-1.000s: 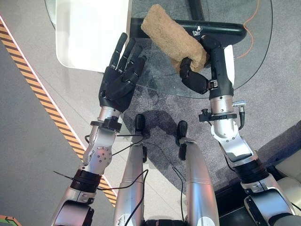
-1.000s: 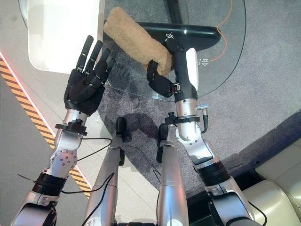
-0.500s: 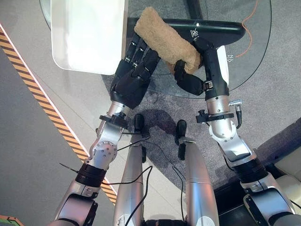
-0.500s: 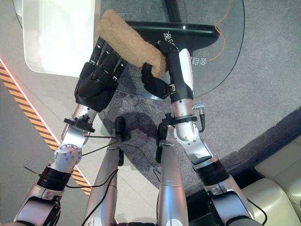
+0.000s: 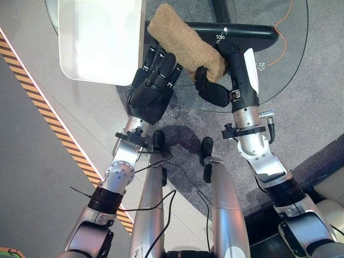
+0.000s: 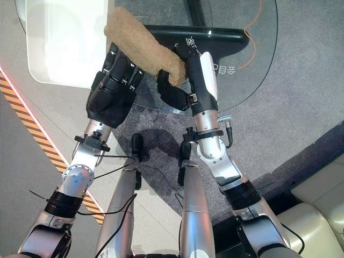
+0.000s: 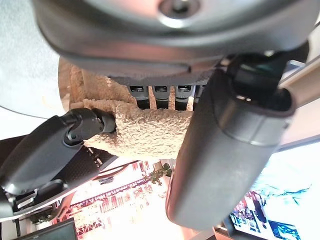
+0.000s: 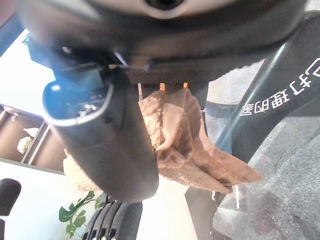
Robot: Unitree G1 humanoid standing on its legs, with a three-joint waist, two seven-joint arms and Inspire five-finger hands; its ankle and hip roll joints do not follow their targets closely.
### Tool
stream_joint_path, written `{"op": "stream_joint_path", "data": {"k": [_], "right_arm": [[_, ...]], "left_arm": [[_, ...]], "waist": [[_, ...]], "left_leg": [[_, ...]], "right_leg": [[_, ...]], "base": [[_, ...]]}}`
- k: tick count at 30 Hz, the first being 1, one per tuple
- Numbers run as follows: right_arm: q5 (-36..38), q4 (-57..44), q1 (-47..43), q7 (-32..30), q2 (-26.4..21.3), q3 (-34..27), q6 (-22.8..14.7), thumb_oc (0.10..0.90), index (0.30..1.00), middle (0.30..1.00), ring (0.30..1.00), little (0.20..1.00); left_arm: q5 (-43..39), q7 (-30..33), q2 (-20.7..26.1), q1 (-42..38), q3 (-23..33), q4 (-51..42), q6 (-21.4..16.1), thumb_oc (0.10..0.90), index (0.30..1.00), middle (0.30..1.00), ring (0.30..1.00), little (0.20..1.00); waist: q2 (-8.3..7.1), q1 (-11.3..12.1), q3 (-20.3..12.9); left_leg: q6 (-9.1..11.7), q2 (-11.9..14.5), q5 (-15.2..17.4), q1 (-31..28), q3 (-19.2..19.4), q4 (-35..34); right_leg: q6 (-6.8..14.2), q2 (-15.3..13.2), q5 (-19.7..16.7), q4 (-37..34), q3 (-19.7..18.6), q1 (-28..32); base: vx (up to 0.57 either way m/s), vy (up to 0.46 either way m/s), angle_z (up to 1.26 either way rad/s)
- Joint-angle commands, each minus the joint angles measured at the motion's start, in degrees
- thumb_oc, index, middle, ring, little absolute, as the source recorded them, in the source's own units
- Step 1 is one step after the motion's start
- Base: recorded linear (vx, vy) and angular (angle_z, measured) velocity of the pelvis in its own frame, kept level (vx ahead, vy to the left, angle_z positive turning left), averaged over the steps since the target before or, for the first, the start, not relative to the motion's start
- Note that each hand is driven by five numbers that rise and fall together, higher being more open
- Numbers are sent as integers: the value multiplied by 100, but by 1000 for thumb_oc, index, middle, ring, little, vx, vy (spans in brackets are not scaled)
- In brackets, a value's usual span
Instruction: Wipe the table with a cloth and put it in the basket.
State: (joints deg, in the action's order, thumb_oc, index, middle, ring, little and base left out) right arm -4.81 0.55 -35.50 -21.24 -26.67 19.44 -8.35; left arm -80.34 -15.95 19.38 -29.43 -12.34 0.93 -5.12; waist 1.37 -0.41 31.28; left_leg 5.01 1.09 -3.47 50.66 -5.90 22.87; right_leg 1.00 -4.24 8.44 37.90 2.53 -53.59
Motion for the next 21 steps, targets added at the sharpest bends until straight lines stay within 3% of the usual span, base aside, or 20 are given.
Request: {"op": "stream_joint_path", "data": {"k": [1, 21], "right_arm": [[-74, -1267, -708, 138, 144, 178, -541, 100, 300, 300, 300, 200], [94, -1583, -774, 631, 106, 197, -632, 100, 300, 300, 300, 200]], "left_arm": [[-115, -886, -284, -538, -27, -1186, -3, 800, 900, 900, 900, 900], [52, -669, -294, -672, 176, -1168, -409, 800, 900, 900, 900, 900]], "waist": [[29, -100, -148], [-17, -105, -148]], "left_leg": [[-625, -437, 524, -280, 664, 254], [-614, -452, 536, -238, 625, 308]], "right_leg": [[-67, 428, -433, -953, 144, 472], [-76, 460, -398, -888, 141, 439]], "base": [[0, 0, 0], [0, 0, 0]]}}
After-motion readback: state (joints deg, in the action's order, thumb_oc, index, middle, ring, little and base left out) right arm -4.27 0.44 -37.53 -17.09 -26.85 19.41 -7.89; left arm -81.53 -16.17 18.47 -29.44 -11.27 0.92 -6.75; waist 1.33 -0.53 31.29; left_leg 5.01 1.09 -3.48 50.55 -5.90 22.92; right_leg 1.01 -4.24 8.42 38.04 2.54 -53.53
